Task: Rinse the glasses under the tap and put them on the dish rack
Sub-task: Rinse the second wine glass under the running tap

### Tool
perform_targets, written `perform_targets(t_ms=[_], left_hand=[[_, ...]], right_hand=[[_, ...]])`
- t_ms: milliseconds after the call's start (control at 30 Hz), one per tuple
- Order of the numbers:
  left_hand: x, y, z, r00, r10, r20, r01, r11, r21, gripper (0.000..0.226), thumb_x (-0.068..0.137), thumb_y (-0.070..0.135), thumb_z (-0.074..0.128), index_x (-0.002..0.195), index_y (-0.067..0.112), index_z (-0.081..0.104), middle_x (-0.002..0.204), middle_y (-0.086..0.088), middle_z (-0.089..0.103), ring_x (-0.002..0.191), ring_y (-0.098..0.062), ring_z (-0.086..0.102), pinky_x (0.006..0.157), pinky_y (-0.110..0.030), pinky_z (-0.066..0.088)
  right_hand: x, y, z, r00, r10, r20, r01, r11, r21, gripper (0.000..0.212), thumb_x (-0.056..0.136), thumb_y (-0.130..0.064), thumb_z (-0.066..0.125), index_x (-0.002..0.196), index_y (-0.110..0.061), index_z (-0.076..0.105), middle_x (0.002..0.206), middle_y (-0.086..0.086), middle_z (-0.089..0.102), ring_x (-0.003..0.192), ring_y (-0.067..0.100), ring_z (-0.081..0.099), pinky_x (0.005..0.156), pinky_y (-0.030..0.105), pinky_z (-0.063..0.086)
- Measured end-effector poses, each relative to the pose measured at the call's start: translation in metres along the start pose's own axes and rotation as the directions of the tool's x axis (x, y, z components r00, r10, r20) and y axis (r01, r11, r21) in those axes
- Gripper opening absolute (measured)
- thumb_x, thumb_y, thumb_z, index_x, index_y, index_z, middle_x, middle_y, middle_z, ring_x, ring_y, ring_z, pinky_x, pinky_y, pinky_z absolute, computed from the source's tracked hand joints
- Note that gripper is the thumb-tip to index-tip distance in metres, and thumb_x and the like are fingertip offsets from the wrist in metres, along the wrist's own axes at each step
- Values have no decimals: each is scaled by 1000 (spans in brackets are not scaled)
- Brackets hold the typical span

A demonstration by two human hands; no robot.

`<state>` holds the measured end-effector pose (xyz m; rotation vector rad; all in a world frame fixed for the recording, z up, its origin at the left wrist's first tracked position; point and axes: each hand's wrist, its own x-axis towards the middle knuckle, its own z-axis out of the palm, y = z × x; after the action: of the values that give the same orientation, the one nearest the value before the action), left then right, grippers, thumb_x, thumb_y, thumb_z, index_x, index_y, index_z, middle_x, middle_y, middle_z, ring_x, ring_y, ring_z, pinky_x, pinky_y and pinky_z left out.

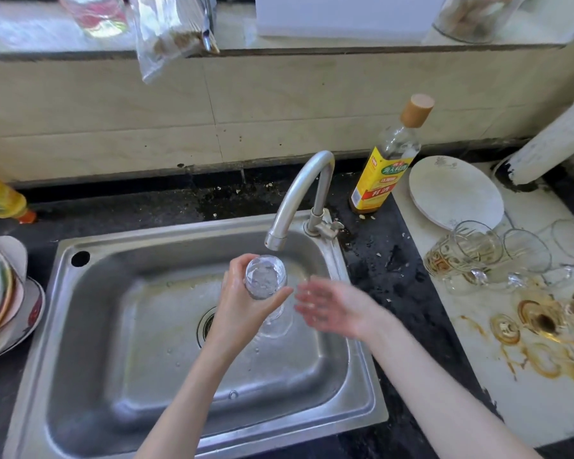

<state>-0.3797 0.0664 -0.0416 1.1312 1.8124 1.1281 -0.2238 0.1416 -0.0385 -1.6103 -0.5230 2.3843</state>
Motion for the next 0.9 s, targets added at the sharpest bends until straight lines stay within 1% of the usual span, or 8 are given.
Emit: perform_targets(t_ms=[67, 167, 367, 500, 600, 667, 767, 900], left_hand=[[-1, -1, -2, 1000, 23, -12, -23, 1000, 5, 53, 69, 26, 80, 105, 37, 43, 105, 25, 48, 104, 2, 48, 85, -11, 36], [-4, 2, -1, 998, 56, -23, -57, 998, -27, 53, 64, 32, 80, 102, 40, 43, 103, 30, 49, 100, 8, 49, 80, -4, 35], [-10, -2, 1, 994, 112, 5, -112, 993, -34, 64, 65, 16, 82, 112, 38, 44, 111, 18, 50, 103, 5, 50, 88, -11, 39], [-9, -13, -4, 999, 20, 32, -21, 999, 26, 62, 69, 21, 80, 117, 36, 44, 108, 16, 41, 98, -4, 52, 89, -25, 46], [-12, -22, -7, 995, -54, 86, 52, 998, 32, 58, 72, 16, 78, 116, 32, 44, 112, 7, 47, 90, -5, 54, 79, -14, 46], [-13, -30, -5, 991, -88, 103, 86, 996, 18, 57, 73, 14, 78, 116, 27, 44, 116, 1, 53, 90, -10, 56, 75, -15, 46], [-15, -42, 2, 987, -115, 115, 106, 991, 79, 61, 72, 16, 78, 120, 20, 42, 113, 3, 56, 94, -11, 55, 78, -16, 38], [-21, -56, 9, 987, -94, 130, 67, 977, 201, 65, 73, 19, 78, 126, 14, 42, 118, 4, 50, 111, -13, 48, 90, -17, 32]], right_hand=[[2, 23, 9, 991, 131, 40, -127, 989, -80, 29, 91, -33, 55, 88, -5, 64, 85, 8, 64, 75, 20, 61, 60, 26, 49], [13, 33, 25, 971, 218, 102, -219, 976, -9, 36, 89, -39, 58, 83, -4, 67, 73, 6, 66, 65, 18, 61, 55, 24, 47], [28, 25, 47, 985, 157, 69, -169, 951, 260, 9, 84, -9, 57, 90, -10, 64, 75, 8, 68, 63, 21, 66, 50, 24, 52], [25, 16, 38, 998, 57, -2, -51, 900, 433, 18, 92, -20, 58, 87, -4, 63, 86, 13, 67, 65, 27, 69, 50, 31, 56], [20, 9, 30, 989, -119, -92, 139, 959, 249, 25, 95, -29, 53, 79, -11, 59, 78, 4, 67, 72, 19, 65, 61, 31, 53], [17, 7, 30, 956, -268, -115, 280, 954, 104, 17, 94, -26, 55, 84, -13, 58, 78, 2, 67, 71, 16, 65, 64, 28, 53], [15, 12, 32, 877, -455, -154, 441, 890, -116, 10, 92, -20, 58, 91, -11, 61, 83, 3, 70, 76, 15, 68, 71, 27, 56], [12, 30, 31, 773, -616, -153, 525, 755, -393, 7, 86, -29, 66, 83, -23, 69, 80, -5, 73, 83, 10, 69, 86, 30, 53]])
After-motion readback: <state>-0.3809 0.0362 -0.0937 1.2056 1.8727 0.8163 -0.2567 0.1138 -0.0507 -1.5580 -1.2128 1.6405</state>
